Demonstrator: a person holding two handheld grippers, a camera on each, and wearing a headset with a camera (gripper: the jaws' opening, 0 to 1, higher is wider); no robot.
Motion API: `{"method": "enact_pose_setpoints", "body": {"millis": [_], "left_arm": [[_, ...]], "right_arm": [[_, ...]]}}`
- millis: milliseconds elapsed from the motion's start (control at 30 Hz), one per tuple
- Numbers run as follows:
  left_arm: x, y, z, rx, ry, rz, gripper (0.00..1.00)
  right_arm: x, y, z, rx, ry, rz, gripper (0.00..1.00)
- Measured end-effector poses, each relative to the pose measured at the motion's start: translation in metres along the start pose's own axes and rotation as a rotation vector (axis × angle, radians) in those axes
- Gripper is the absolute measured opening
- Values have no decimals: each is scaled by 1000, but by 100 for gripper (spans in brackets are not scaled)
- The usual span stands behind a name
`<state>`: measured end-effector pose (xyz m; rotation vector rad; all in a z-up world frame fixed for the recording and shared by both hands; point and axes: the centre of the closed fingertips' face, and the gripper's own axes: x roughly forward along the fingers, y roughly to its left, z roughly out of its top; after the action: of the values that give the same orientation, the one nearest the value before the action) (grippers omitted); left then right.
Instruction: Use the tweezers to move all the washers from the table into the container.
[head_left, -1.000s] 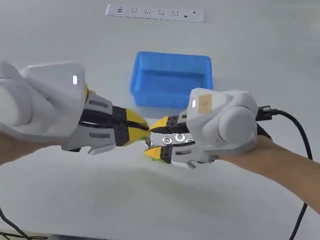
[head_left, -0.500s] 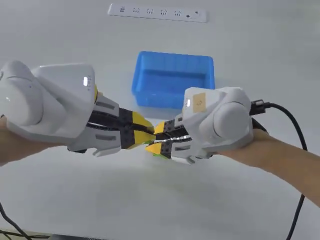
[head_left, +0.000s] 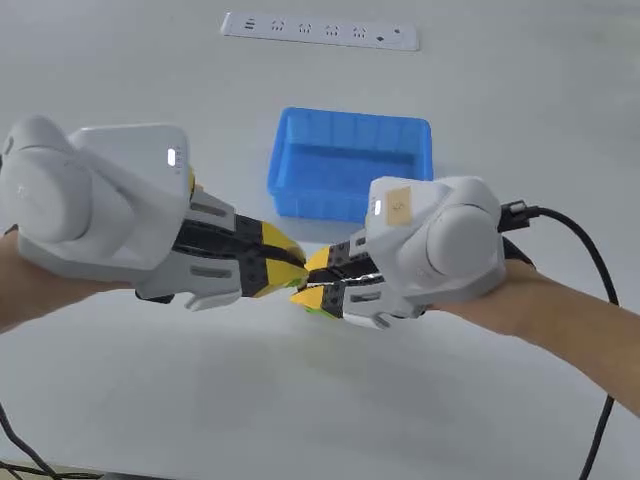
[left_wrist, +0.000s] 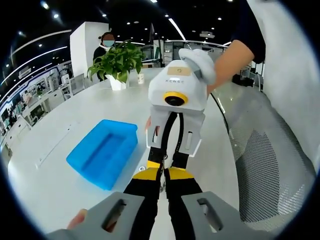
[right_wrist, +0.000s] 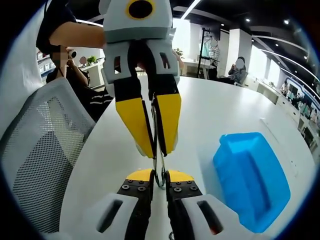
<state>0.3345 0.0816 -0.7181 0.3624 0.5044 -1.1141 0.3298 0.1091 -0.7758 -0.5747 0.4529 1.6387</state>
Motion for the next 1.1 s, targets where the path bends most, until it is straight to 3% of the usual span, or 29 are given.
{"method": "enact_pose_setpoints", "body": {"millis": [767, 1100], "left_arm": [[-2, 4, 4, -36, -17, 8, 9], [-4, 4, 7, -42, -19, -2, 14]], "right_arm": [[-2, -1, 2, 32, -37, -7, 9], [-5, -3, 5, 46, -62, -3, 9]]}}
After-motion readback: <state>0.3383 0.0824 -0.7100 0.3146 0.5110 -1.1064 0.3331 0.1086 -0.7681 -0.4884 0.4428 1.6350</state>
